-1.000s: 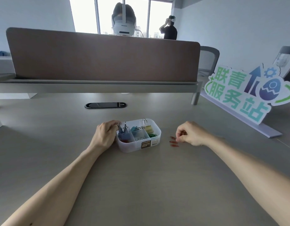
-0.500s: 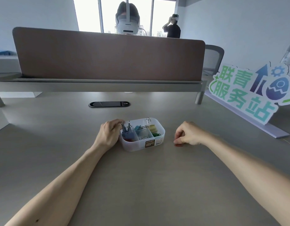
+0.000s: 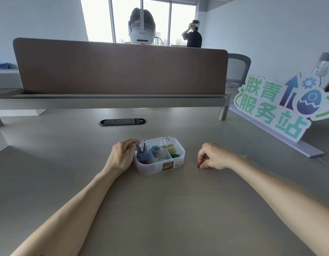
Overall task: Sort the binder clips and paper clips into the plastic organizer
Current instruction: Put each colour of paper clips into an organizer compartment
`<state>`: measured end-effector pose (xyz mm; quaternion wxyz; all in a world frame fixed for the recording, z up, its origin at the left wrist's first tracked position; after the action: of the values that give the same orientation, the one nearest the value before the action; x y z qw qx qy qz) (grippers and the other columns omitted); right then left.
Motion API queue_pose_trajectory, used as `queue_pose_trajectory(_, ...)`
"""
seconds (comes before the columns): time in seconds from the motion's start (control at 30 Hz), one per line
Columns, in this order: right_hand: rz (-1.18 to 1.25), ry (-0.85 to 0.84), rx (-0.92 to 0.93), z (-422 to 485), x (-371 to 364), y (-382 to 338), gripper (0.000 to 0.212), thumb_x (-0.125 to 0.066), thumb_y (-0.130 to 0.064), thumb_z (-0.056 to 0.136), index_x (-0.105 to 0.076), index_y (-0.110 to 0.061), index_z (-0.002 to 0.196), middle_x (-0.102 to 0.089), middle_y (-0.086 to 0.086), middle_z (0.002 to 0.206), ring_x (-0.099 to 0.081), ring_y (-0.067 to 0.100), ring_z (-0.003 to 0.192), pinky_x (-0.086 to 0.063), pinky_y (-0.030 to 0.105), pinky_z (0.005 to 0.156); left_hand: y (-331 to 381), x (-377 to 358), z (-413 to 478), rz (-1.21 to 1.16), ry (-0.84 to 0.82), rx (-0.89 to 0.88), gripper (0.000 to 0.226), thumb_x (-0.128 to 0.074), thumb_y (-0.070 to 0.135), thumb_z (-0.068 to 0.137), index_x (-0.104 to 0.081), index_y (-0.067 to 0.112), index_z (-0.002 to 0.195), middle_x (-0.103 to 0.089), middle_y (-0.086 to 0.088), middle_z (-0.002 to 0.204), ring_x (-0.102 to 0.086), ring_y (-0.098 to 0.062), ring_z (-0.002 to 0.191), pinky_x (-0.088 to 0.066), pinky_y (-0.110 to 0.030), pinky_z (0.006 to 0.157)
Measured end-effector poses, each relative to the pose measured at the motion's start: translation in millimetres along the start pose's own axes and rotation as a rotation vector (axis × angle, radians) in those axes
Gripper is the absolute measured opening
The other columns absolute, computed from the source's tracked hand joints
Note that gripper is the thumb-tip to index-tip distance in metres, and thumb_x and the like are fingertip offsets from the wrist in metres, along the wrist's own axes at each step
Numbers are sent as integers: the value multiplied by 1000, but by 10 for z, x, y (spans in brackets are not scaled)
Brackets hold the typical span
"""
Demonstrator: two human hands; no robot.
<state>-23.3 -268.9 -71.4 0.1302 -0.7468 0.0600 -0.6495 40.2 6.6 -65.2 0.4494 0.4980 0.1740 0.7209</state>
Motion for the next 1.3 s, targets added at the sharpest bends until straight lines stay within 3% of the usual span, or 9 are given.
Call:
queue_pose_trajectory(0.17, -98, -10, -17, -15, -49, -19, 6, -70, -18, 81, -66, -17, 76, -65, 4, 84, -62, 21, 76, -55, 34, 68, -14, 3, 0, -2, 6, -6, 38, -38, 20, 75, -70, 10, 93, -72, -5, 91, -58, -14, 81, -36, -14, 66)
queue_pose_trajectory(0.43, -184, -40, -43, -47, -73, -35, 16, -65, -17, 84, -58, -21, 69, -55, -3, 76, -59, 21, 75, -47, 29, 61, 5, 11, -10, -12, 11, -24, 34, -39, 18, 75, -70, 11, 88, -72, -5, 88, -55, -8, 75, -35, -1, 63)
queue_pose_trajectory(0.53, -90, -9, -33, -68, 42, -39, 14, -65, -16, 84, -59, -19, 72, -58, -2, 75, -58, 21, 76, -44, 26, 63, 18, 16, -13, -16, 15, -28, 35, -39, 18, 75, -70, 11, 88, -71, -2, 87, -55, -8, 77, -35, -6, 64)
queue_pose_trajectory(0.63, -26, 92, -13, -110, 302, -112, 20, -64, -12, 84, -55, -21, 68, -54, -10, 65, -53, 11, 62, -37, 19, 56, 15, 12, -17, -8, 15, -27, 36, -38, 20, 77, -70, 10, 92, -69, -1, 83, -58, -14, 78, -37, -16, 65)
queue_pose_trajectory(0.77, 31, 202, 87, -83, 650, -586, 19, -67, -14, 83, -57, -22, 69, -53, -16, 58, -49, -5, 52, -38, 16, 53, 2, 21, -24, -7, 21, -24, 32, -41, 15, 80, -69, 10, 93, -65, 1, 74, -57, -17, 72, -36, -8, 60)
queue_pose_trajectory(0.97, -35, 61, 249, 221, 308, -1578, 5, -68, -20, 81, -69, -16, 77, -62, -5, 69, -55, 8, 64, -38, 21, 60, 44, 31, -37, -19, 23, -24, 40, -38, 18, 77, -70, 7, 98, -66, 4, 86, -59, -15, 84, -38, -20, 69)
queue_pose_trajectory(1.17, -158, 75, 277, 331, 53, -1874, 7, -76, -16, 67, -70, -16, 68, -67, 7, 72, -63, 26, 65, -54, 31, 59, 43, 26, -31, 0, -15, -42, 32, -37, 16, 75, -64, 3, 84, -67, -13, 78, -60, -30, 79, -43, -32, 71)
queue_pose_trajectory(1.3, -165, 97, 316, 351, 26, -1942, 3, -72, -14, 72, -73, -16, 70, -62, 6, 66, -56, 26, 60, -40, 25, 56, 16, 17, -32, 6, -25, -38, 31, -37, 17, 75, -64, 4, 84, -67, -14, 80, -60, -31, 81, -45, -35, 71)
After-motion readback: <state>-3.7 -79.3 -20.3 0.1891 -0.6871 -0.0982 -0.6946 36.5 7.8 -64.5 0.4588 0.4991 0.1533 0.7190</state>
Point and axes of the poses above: each hand's wrist, its own z-axis towards the middle knuckle, its own x-axis out of the back of the hand, y = z × x, the point moved 8 cm from there along z, towards the middle knuckle
